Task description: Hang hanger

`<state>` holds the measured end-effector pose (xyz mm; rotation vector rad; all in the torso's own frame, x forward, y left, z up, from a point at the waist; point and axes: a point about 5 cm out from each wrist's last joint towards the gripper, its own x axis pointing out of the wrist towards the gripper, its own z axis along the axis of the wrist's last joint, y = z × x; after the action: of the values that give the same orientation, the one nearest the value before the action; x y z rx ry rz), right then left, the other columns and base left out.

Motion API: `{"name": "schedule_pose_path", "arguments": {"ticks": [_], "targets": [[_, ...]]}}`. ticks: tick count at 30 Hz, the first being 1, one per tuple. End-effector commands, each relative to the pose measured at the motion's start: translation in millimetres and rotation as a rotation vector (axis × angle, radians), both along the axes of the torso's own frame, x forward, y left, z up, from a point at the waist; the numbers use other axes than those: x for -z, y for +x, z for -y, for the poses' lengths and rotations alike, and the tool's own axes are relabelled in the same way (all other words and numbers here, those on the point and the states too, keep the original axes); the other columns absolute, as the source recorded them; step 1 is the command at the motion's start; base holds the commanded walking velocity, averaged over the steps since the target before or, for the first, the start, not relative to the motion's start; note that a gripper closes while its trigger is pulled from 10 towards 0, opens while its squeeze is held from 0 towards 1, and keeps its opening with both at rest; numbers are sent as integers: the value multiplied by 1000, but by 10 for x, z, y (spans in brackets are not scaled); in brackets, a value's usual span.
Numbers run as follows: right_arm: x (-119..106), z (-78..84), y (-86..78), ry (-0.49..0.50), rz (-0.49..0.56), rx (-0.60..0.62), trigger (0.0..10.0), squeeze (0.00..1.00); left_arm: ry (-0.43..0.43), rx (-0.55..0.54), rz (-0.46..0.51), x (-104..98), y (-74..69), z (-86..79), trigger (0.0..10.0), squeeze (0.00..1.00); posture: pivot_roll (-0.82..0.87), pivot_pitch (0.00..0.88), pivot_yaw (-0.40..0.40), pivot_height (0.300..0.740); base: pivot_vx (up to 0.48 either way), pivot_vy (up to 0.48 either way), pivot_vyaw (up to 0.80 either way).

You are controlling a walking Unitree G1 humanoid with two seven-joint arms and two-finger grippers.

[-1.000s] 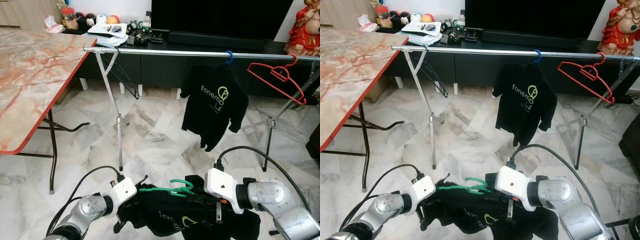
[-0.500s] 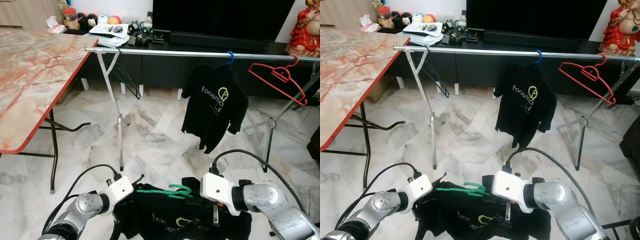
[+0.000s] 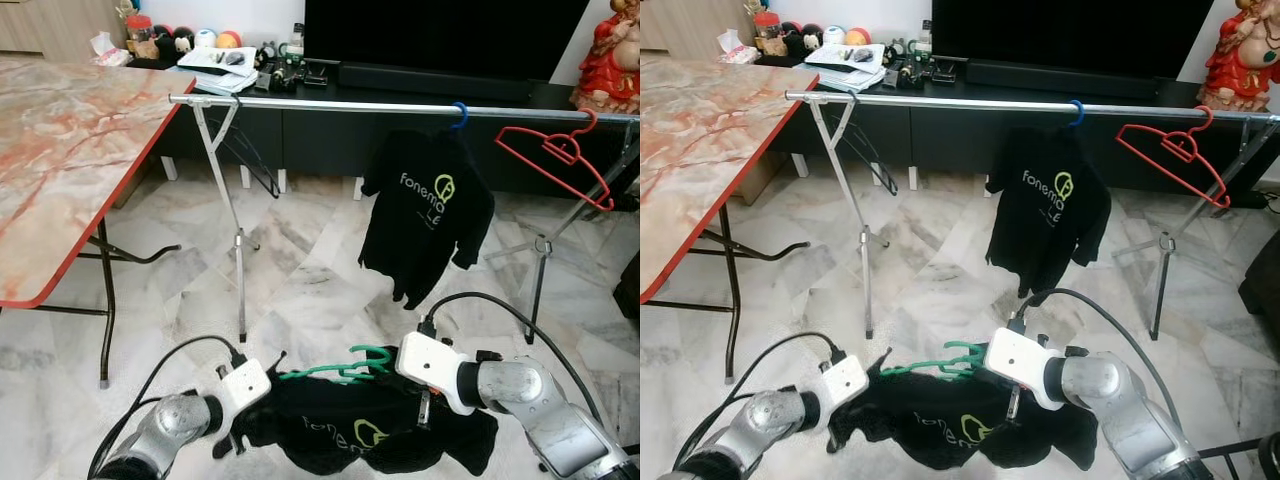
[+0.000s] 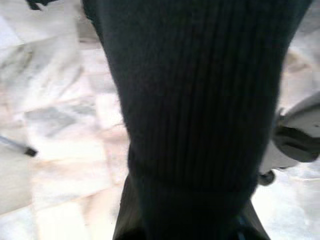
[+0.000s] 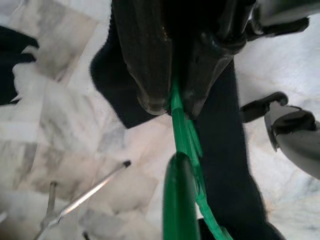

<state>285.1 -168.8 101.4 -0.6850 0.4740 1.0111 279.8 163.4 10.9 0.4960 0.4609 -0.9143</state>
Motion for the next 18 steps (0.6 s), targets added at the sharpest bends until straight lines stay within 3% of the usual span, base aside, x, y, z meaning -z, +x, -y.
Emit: {"name": "schedule_pose_path", "arguments": {"ticks": [1, 2, 7, 8, 18], "targets": [[-65, 349, 67, -82, 37, 137, 10000, 0, 35, -98, -44, 52, -68, -309, 10000, 114, -5, 119, -33, 740, 0, 0, 0], [-64, 325, 64, -73, 36, 129, 10000, 0, 23, -105, -30, 36, -51, -293, 10000, 1000, -5, 120, -34, 740, 0, 0, 0], [-66, 286, 60, -55, 32, 114, 10000, 0, 20, -110, 11, -8, -10, -277, 10000, 1000, -3, 121, -35, 740, 0, 0, 0], [-71, 280, 62, -45, 31, 113, 10000, 0, 27, -105, 7, -9, -9, -282, 10000, 0, -4, 121, -34, 740, 0, 0, 0], [-100, 242, 50, -11, 23, 87, 10000, 0, 54, -49, -35, 45, -64, -255, 10000, 0, -4, 123, -35, 740, 0, 0, 0]]}}
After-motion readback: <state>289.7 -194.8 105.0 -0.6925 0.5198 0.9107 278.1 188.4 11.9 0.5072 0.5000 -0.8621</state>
